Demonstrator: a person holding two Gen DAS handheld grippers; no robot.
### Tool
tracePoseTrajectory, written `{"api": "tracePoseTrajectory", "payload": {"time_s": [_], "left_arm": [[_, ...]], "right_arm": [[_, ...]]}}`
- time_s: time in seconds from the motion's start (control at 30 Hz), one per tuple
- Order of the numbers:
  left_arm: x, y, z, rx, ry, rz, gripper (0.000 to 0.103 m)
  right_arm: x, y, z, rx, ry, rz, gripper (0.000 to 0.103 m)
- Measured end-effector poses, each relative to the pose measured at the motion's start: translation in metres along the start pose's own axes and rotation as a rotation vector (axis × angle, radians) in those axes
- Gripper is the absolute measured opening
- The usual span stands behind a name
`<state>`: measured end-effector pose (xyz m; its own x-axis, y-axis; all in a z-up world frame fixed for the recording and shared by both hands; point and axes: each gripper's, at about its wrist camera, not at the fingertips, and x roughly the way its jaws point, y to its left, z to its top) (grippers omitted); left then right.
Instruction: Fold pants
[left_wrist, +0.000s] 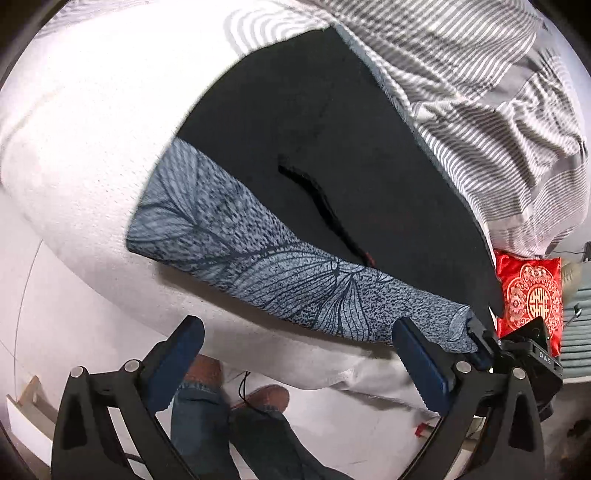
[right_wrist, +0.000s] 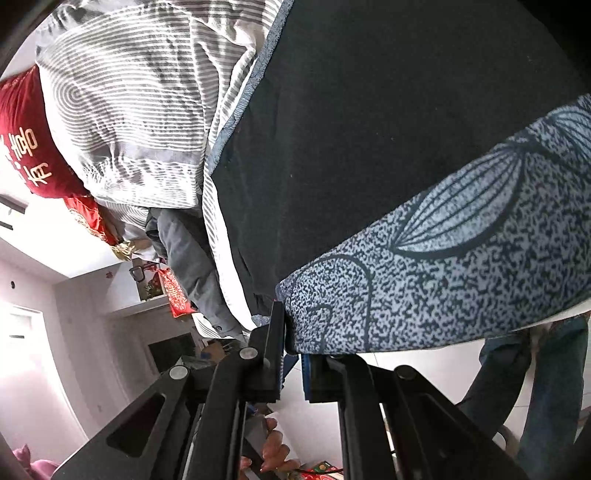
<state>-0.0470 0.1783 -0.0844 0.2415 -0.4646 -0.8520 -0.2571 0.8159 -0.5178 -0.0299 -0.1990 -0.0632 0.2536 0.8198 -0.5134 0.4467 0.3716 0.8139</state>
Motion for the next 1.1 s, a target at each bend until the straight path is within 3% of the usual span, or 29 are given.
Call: {"api": "tracePoseTrajectory", "payload": {"time_s": [0.27, 0.33, 0.4, 0.47, 0.5, 0.8, 0.97, 1.1], "left_arm": [[0.016, -0.002, 0.013, -0.033, -0.021, -0.090, 0.101], [0.016, -0.003, 0.019, -0.033, -0.031, -0.109, 0.082], [0.014, -0.006, 0.025, -0.027, -0.029, -0.103, 0.049], [0.009, -0.012, 0.032, -0.002, -0.035, -0.073, 0.034], [0.005, -0.015, 0.035, 0.014, -0.039, -0.064, 0.032], [-0.023, -0.066, 0.081, 0.140, -0.083, -0.040, 0.032], [-0.031, -0.113, 0.130, 0.214, -0.117, -0.011, 0.032], [-0.011, -0.142, 0.176, 0.232, -0.106, 0.035, 0.032]], "right_arm": [[-0.005, -0.002, -0.002, -0.015, -0.002, 0.016, 0.008], [-0.006, -0.002, -0.003, -0.019, -0.004, 0.010, 0.008], [-0.007, 0.001, -0.004, -0.025, -0.008, -0.009, 0.008], [-0.010, 0.009, -0.005, -0.043, -0.020, -0.031, 0.008], [-0.011, 0.014, -0.004, -0.058, -0.025, -0.045, 0.007], [-0.027, 0.072, 0.030, -0.163, -0.095, -0.066, 0.007], [-0.030, 0.109, 0.075, -0.224, -0.095, -0.085, 0.007], [-0.021, 0.118, 0.118, -0.213, -0.053, -0.110, 0.006]]}}
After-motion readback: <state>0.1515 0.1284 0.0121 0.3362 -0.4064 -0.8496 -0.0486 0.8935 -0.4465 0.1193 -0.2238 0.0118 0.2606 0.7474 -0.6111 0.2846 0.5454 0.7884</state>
